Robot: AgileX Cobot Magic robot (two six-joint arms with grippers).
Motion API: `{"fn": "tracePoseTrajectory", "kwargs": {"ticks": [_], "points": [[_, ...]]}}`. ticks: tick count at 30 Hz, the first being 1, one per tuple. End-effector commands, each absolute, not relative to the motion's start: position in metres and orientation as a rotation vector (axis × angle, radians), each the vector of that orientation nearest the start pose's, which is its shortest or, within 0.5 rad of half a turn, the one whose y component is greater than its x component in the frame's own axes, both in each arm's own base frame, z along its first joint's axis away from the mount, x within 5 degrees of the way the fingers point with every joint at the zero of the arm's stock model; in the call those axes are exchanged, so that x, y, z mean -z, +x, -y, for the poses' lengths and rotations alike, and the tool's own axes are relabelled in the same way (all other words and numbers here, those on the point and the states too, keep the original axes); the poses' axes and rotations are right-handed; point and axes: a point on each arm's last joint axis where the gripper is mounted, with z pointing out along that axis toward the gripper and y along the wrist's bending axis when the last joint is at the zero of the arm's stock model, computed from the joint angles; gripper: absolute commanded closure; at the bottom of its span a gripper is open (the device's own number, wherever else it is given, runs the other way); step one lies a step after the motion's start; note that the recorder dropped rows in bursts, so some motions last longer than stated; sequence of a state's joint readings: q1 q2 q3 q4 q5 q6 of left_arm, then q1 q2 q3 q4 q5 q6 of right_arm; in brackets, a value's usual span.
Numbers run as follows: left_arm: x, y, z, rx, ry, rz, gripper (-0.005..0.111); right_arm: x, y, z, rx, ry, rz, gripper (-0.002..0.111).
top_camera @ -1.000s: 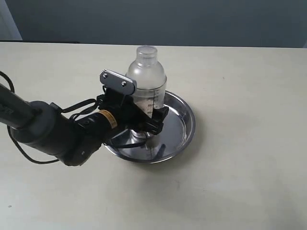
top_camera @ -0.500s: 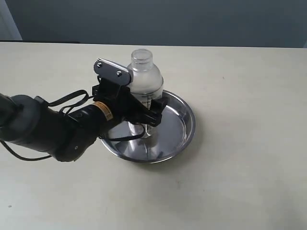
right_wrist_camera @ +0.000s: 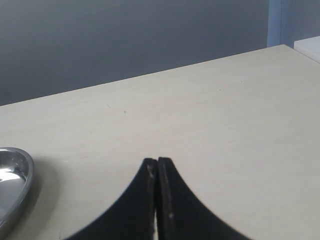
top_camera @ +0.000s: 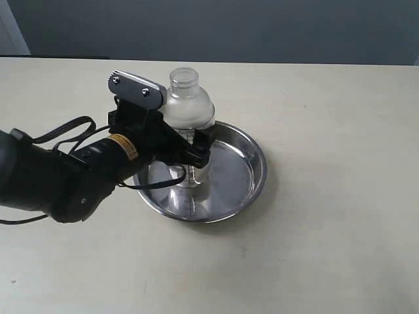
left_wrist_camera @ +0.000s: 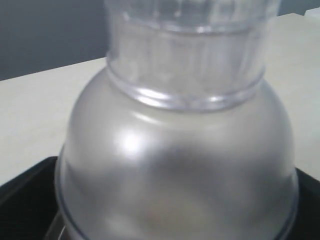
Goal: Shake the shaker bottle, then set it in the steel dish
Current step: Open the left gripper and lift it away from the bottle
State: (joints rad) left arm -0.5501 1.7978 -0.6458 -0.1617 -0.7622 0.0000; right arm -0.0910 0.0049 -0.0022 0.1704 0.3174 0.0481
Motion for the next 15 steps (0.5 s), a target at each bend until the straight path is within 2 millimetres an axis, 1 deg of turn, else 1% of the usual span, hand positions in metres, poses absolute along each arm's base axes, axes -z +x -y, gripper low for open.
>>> {"fn": "tracePoseTrajectory", "kwargs": {"ticks": [1,3,6,9,11,12,13,14,15], "points": [[-0.16,0.28,0.162,0.357,0.344,-1.91,0.001,-0.186,0.054,0.0,-0.133,0.231,-1.773,0.109],[-0.169,0.278,0.162,0.366,0.364,-1.883,0.001,-0.186,0.054,0.0,-0.133,0.231,-1.773,0.109],[-0.19,0.275,0.16,0.369,0.362,-1.817,0.001,-0.186,0.054,0.0,-0.133,0.231,-1.773,0.109],[-0.205,0.272,0.154,0.318,0.361,-1.794,0.003,-0.186,0.054,0.0,-0.133,0.231,-1.773,0.109],[-0.22,0.268,0.147,0.281,0.331,-1.775,0.006,-0.186,0.054,0.0,-0.133,0.231,-1.773,0.109],[-0.23,0.265,0.143,0.263,0.318,-1.761,0.01,-0.186,0.054,0.0,-0.133,0.231,-1.773,0.109],[-0.241,0.261,0.139,0.237,0.313,-1.738,0.02,-0.186,0.054,0.0,-0.133,0.231,-1.773,0.109],[-0.254,0.255,0.134,0.225,0.309,-1.724,0.043,-0.186,0.054,0.0,-0.133,0.231,-1.773,0.109],[-0.261,0.251,0.131,0.235,0.301,-1.72,0.053,-0.186,0.054,0.0,-0.133,0.231,-1.773,0.109]]}}
